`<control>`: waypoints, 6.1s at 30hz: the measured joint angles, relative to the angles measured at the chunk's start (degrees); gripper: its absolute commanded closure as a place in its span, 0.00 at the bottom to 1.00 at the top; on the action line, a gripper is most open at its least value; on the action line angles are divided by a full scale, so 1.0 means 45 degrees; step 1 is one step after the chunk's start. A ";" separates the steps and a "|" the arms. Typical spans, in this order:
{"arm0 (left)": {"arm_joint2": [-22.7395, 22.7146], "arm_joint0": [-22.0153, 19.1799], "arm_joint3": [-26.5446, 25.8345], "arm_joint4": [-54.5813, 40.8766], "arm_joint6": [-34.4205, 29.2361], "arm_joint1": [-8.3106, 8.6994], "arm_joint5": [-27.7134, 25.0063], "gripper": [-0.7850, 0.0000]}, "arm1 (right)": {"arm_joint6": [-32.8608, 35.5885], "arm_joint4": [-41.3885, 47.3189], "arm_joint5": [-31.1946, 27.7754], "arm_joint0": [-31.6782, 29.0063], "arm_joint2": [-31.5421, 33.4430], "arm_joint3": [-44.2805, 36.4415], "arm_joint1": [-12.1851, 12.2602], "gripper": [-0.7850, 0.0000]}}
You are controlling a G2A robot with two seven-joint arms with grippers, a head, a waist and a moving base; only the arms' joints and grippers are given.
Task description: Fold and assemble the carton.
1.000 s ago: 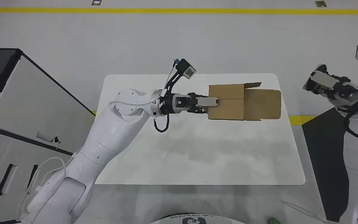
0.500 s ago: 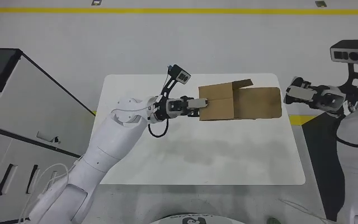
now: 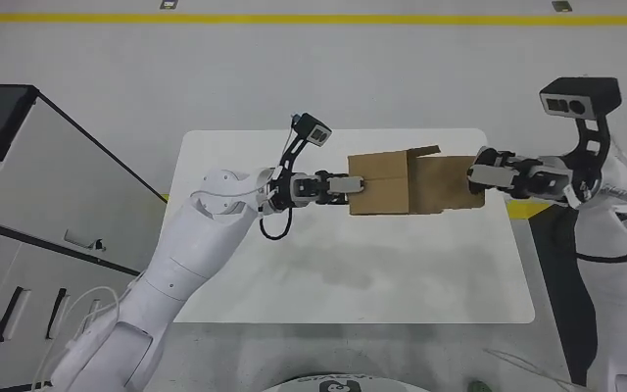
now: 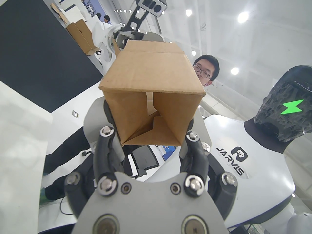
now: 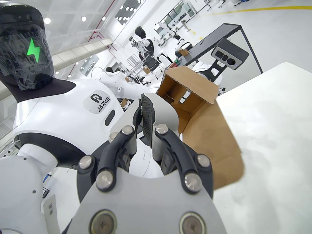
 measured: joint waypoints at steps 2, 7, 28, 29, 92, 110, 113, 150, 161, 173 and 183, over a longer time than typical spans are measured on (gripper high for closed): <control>-0.0075 0.0156 -0.0134 -0.0216 -0.0058 0.0005 0.0004 1.00 | -0.0074 -0.0131 -0.0118 0.0072 -0.0217 -0.0350 -0.0017 1.00; -0.0164 0.0325 -0.0163 -0.0699 -0.0423 -0.0026 -0.0139 1.00 | -0.0200 -0.0956 -0.0249 0.0370 -0.0702 -0.0596 -0.0024 1.00; -0.0550 0.0562 -0.0248 -0.0469 -0.0630 -0.0078 0.0119 1.00 | -0.0966 -0.2731 -0.0888 0.1138 -0.2414 -0.0740 -0.0102 1.00; -0.0563 0.0574 -0.0249 -0.0443 -0.0626 -0.0080 0.0119 1.00 | -0.1033 -0.2835 -0.0892 0.1188 -0.2519 -0.0732 -0.0112 1.00; -0.1211 0.0727 0.0294 -0.0799 -0.1399 -0.0287 -0.0194 1.00 | -0.2478 -0.5829 0.0810 0.2468 -0.4715 -0.0728 -0.0085 1.00; -0.1276 0.0987 0.0122 -0.0805 -0.1282 -0.0341 -0.0200 1.00 | -0.2458 -0.5294 0.0445 0.2624 -0.4685 -0.0672 -0.0067 1.00; -0.1299 0.1022 0.0151 -0.0830 -0.1246 -0.0351 -0.0218 1.00 | -0.2393 -0.4956 0.0364 0.2425 -0.4284 -0.0660 -0.0004 1.00; -0.1283 0.1266 -0.0039 0.0099 -0.1131 -0.0340 0.0600 0.27 | -0.1783 -0.3696 -0.0098 0.2439 -0.4400 0.0004 0.0032 1.00; -0.1277 0.1247 0.0025 0.0038 -0.1288 -0.0348 0.0651 0.28 | -0.1696 -0.3618 -0.0044 0.2494 -0.4578 0.0208 0.0021 1.00; -0.1221 0.1124 0.0208 -0.0017 -0.1353 -0.0386 0.0621 0.00 | -0.1735 -0.3545 -0.0125 0.2608 -0.4798 0.0326 -0.0015 1.00; -0.1278 0.1066 0.0294 -0.0144 -0.1472 -0.0397 0.0614 0.67 | -0.1844 -0.3582 -0.0086 0.2696 -0.5084 0.0286 -0.0064 1.00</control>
